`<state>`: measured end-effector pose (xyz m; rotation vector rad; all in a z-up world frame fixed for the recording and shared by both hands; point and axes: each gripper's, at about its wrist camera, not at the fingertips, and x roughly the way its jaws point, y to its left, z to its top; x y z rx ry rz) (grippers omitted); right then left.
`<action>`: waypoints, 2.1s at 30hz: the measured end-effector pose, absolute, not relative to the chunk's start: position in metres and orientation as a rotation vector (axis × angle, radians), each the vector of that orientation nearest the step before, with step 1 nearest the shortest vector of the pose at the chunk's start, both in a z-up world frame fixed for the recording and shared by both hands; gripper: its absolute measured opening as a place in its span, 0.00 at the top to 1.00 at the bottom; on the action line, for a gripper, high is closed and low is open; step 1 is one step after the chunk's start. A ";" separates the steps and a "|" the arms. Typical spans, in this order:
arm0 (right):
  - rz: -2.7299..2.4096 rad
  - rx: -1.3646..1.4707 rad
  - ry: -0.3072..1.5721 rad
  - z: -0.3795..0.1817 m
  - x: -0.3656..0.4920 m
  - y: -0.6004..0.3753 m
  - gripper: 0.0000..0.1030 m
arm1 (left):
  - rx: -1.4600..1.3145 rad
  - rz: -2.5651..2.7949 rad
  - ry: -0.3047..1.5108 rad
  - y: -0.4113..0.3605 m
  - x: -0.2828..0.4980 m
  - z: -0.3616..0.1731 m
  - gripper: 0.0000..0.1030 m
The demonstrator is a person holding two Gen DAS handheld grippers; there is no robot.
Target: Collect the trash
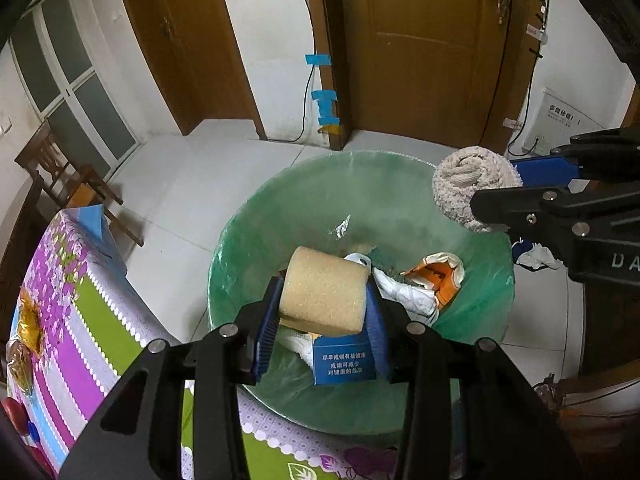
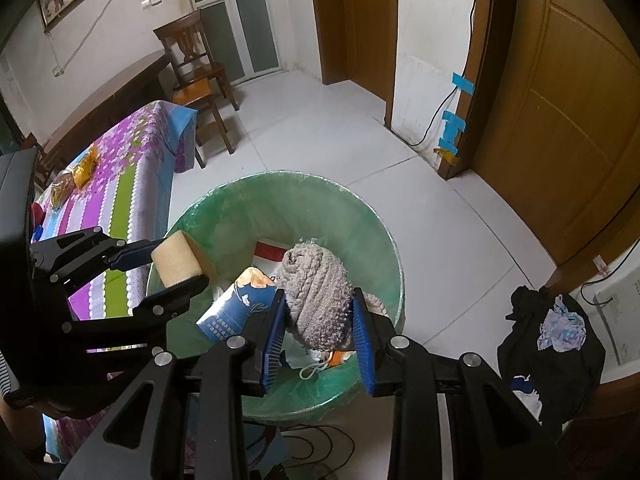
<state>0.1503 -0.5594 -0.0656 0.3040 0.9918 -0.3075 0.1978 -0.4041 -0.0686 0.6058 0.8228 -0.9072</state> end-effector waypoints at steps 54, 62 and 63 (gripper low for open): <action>-0.711 0.083 0.515 -0.044 -0.037 -0.348 0.05 | 0.233 -0.722 0.385 -0.183 0.061 -0.021 0.05; -0.683 0.050 0.528 -0.042 -0.033 -0.331 0.05 | 0.180 -0.690 0.446 -0.171 0.061 -0.034 0.05; -0.673 0.042 0.537 -0.044 -0.033 -0.330 0.05 | 0.185 -0.682 0.446 -0.172 0.060 -0.036 0.06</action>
